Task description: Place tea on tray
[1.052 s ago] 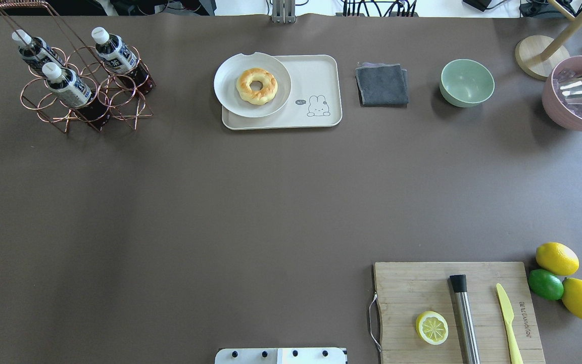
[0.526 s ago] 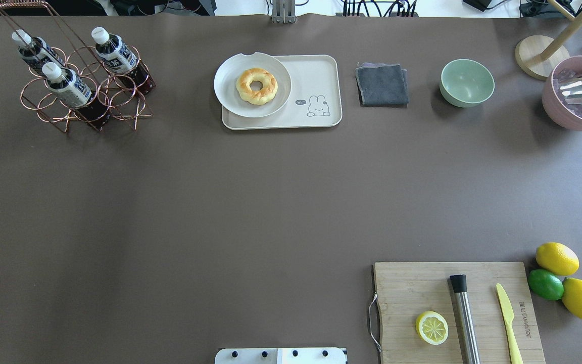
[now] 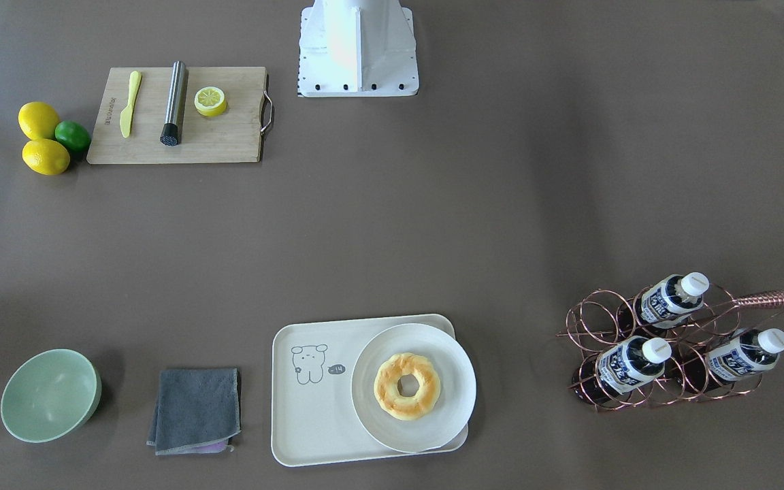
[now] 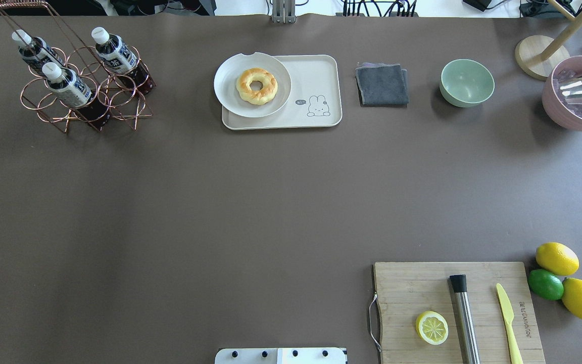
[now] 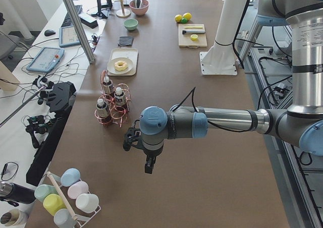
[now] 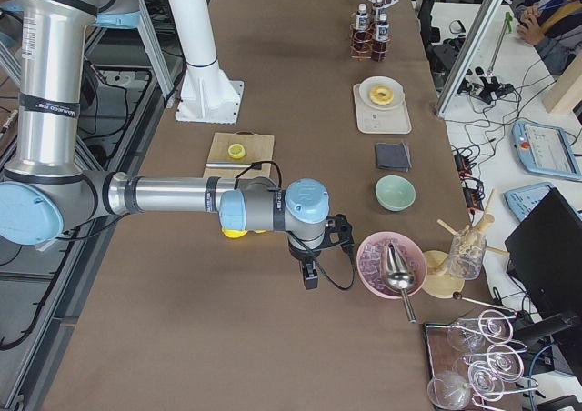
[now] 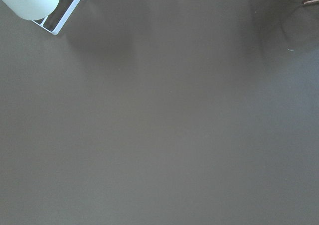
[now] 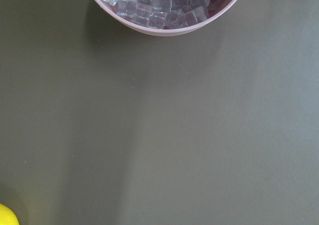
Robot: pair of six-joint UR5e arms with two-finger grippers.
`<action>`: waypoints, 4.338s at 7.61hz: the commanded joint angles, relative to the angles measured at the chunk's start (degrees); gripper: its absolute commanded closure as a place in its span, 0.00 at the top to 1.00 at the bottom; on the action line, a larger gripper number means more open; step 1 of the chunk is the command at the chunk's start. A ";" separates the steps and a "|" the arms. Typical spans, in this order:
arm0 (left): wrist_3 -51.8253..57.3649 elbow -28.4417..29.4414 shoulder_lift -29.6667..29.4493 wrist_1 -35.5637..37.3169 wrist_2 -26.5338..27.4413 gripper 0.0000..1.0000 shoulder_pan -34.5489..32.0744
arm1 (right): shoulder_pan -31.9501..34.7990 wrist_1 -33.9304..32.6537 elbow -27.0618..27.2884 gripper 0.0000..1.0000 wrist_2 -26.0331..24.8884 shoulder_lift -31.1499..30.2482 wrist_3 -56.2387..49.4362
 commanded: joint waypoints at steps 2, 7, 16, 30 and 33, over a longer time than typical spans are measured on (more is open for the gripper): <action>0.21 -0.09 0.04 -0.24 0.06 0.98 0.00 | 0.00 0.00 0.13 1.00 -0.35 -0.10 -0.11; -0.23 -0.44 0.13 -0.24 -0.03 0.98 0.00 | 0.00 0.00 0.05 1.00 -0.09 -0.89 -0.02; 0.04 -0.45 1.10 -0.60 -0.12 0.98 -0.26 | 0.00 0.00 0.31 1.00 0.09 -0.89 -0.02; -39.13 -16.00 -14.43 -0.51 1.97 0.98 19.39 | -0.09 0.00 0.75 1.00 0.00 -0.81 -0.11; -43.45 -10.23 -21.46 -3.56 7.35 0.98 25.40 | -0.17 0.00 0.66 1.00 0.09 -0.81 -0.11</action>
